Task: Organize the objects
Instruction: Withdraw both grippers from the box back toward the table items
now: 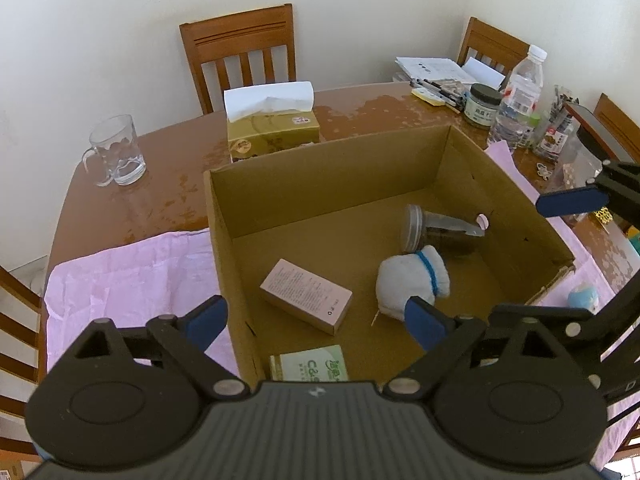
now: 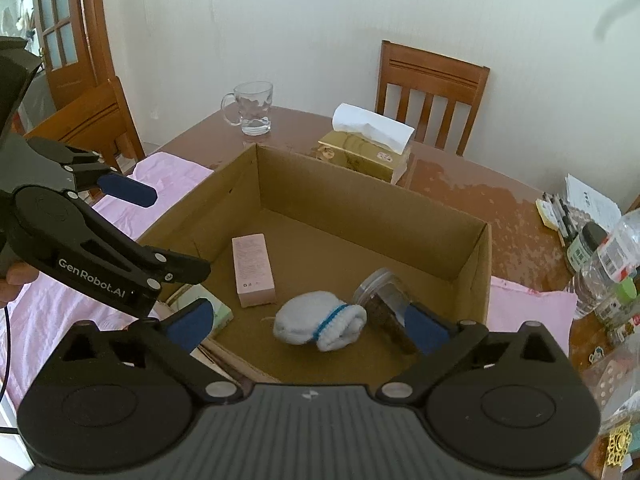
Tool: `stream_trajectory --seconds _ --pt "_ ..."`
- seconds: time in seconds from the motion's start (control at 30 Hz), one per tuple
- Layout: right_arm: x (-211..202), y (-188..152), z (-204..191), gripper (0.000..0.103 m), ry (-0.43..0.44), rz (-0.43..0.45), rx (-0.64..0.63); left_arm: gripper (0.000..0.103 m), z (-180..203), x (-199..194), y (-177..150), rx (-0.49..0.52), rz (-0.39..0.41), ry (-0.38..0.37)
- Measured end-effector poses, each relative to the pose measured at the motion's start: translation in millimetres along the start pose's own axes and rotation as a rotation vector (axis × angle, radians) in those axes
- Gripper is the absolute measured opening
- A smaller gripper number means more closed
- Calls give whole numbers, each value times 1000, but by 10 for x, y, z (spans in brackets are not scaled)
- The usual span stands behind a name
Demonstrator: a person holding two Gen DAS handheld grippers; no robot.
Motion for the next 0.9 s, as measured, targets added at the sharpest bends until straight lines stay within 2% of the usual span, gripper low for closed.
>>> stream_trajectory --seconds 0.47,0.63,0.9 --pt "-129 -210 54 103 58 6 29 99 159 -253 -215 -49 27 64" --pt "-214 -351 -25 103 31 7 49 99 186 -334 -430 -55 30 59" --pt "-391 -693 -229 103 -33 -9 131 99 241 -459 -791 -38 13 -1"
Point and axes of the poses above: each gripper's, at about its wrist camera, not at the fingertips, and x roughly the way its jaws point, z to its right, y to its top, the point moved 3 cm from there along x, roughly the way its jaws point
